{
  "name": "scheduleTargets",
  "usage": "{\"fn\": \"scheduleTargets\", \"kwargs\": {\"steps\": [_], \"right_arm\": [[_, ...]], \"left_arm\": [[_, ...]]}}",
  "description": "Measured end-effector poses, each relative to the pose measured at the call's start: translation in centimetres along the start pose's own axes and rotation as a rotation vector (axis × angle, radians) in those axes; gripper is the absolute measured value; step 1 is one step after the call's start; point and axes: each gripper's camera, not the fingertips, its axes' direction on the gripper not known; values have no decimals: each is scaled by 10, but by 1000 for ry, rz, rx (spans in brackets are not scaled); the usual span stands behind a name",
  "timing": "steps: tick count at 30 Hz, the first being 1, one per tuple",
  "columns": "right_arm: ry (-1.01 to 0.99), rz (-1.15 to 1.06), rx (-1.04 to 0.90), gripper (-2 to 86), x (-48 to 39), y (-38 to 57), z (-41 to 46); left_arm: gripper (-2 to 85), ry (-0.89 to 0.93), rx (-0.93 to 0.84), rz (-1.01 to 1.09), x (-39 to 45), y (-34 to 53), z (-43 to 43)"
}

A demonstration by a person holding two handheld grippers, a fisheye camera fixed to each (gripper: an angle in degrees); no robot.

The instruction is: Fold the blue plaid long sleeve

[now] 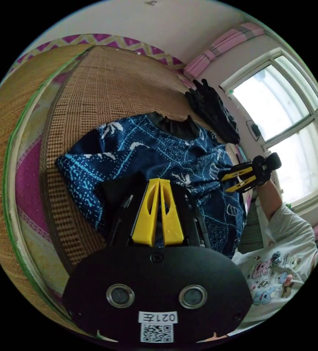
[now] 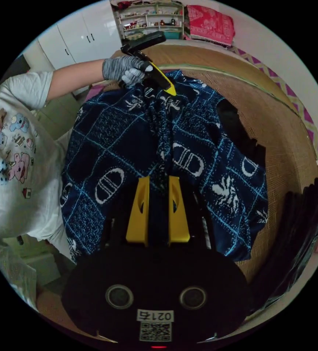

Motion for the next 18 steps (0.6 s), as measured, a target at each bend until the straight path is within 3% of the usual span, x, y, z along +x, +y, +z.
{"fn": "scheduleTargets", "kwargs": {"steps": [4,7,12,14,17,18], "right_arm": [[-49,71,223,64,5,-29,-22],[-50,62,74,73,4,-64,14],[-78,45,16,70,-2,-73,-9],[-87,78,102,67,4,-74,-35],[-141,300,286,57,46,-69,-71],[-85,393,250,56,62,-69,-70]], "left_arm": [[-10,265,36,47,14,13,-16],[-10,58,-107,59,25,24,-7],[-10,140,-113,1,24,44,-27],[-10,126,-105,26,34,50,-37],[-10,202,23,71,49,56,-59],[-10,214,49,52,49,58,-63]]}}
